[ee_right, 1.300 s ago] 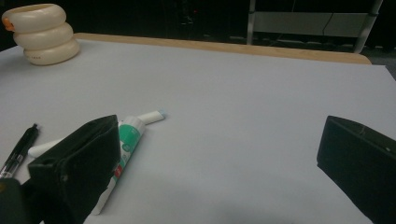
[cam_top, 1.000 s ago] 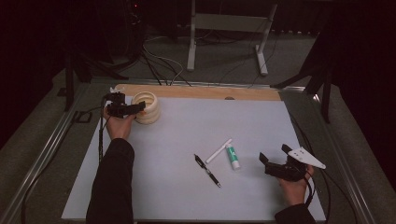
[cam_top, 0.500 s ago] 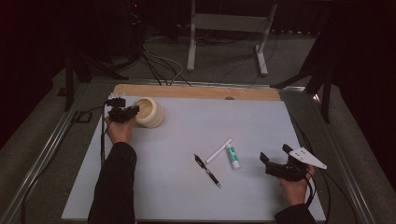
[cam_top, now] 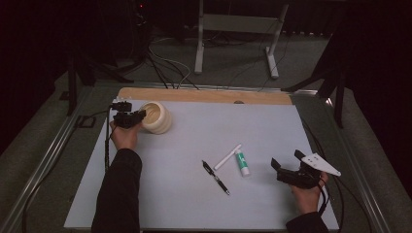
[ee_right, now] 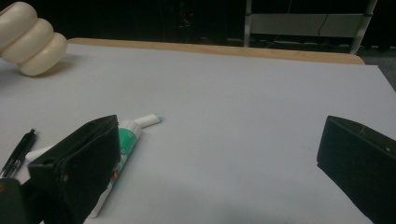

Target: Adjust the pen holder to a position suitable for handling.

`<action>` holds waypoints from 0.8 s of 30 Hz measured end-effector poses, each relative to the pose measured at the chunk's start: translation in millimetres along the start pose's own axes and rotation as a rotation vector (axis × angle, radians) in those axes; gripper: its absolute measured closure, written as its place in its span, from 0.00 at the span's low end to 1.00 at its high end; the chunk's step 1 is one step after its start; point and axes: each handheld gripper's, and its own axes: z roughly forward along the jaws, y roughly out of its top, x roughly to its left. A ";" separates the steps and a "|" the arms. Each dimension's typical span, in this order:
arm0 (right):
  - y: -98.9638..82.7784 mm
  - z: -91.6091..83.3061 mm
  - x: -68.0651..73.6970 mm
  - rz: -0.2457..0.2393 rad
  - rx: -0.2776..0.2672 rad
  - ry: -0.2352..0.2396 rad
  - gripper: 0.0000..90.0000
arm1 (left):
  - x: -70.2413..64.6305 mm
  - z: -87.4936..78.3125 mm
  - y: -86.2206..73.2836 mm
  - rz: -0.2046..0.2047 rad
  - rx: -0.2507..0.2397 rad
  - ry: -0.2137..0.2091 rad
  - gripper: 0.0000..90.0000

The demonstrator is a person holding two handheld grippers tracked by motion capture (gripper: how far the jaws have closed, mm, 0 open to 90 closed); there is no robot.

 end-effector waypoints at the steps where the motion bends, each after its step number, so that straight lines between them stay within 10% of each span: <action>1: 0.0 0.0 0.0 0.000 0.000 0.000 0.00 | -0.7 -0.9 0.3 0.001 -0.004 -0.005 0.85; 24: -0.3 0.2 0.5 0.001 -0.006 -0.004 0.00 | -31.5 -28.3 4.4 0.080 -0.018 -0.092 0.85</action>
